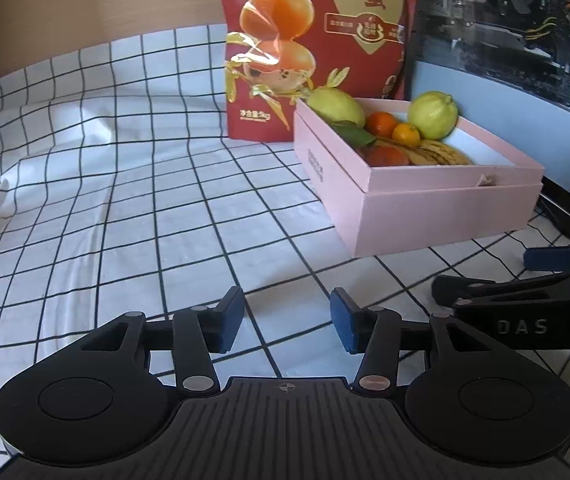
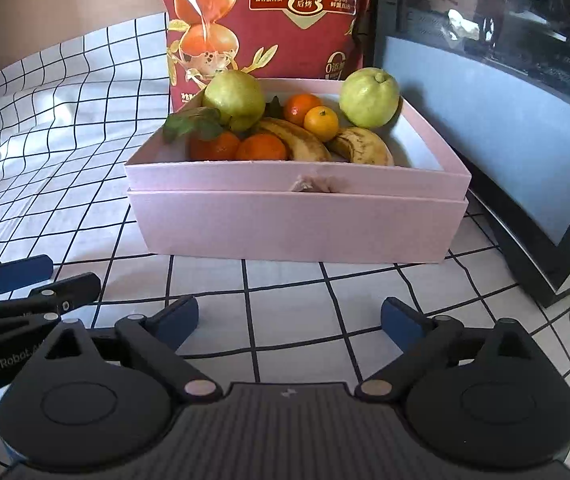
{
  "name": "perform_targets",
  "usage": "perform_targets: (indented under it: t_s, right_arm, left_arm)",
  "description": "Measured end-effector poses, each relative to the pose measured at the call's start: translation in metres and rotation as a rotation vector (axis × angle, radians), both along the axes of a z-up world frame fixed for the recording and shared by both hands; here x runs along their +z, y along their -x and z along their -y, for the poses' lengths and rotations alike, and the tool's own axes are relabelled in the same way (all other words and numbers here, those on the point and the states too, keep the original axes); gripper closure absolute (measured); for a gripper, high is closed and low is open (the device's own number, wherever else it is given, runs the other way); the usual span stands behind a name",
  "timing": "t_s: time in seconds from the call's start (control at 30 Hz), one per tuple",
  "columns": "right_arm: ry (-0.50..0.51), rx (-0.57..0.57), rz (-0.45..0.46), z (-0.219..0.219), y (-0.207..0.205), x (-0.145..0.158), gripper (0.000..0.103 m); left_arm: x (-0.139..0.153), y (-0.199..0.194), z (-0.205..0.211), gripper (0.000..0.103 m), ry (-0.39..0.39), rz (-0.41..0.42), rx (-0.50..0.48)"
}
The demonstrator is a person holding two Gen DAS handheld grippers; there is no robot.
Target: Organize fruits
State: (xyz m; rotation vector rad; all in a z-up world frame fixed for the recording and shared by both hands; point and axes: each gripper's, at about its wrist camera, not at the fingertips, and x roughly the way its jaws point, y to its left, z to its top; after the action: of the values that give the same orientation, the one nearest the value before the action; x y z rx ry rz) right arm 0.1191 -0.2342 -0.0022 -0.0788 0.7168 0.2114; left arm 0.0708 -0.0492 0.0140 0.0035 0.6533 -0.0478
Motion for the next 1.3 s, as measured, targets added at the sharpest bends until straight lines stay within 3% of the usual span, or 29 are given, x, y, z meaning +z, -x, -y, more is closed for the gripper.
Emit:
perform_targets:
  t_s: [0.27, 1.3]
  right_arm:
    - [-0.011, -0.005, 0.046, 0.0027, 0.0088, -0.0045, 0.002]
    - [-0.012, -0.012, 0.041, 0.0026, 0.0079, -0.0050, 0.000]
  left_arm:
    - [0.0000, 0.0008, -0.0016, 0.051, 0.014, 0.001, -0.005]
    - [0.0002, 0.0012, -0.0024, 0.052, 0.007, 0.001, -0.010]
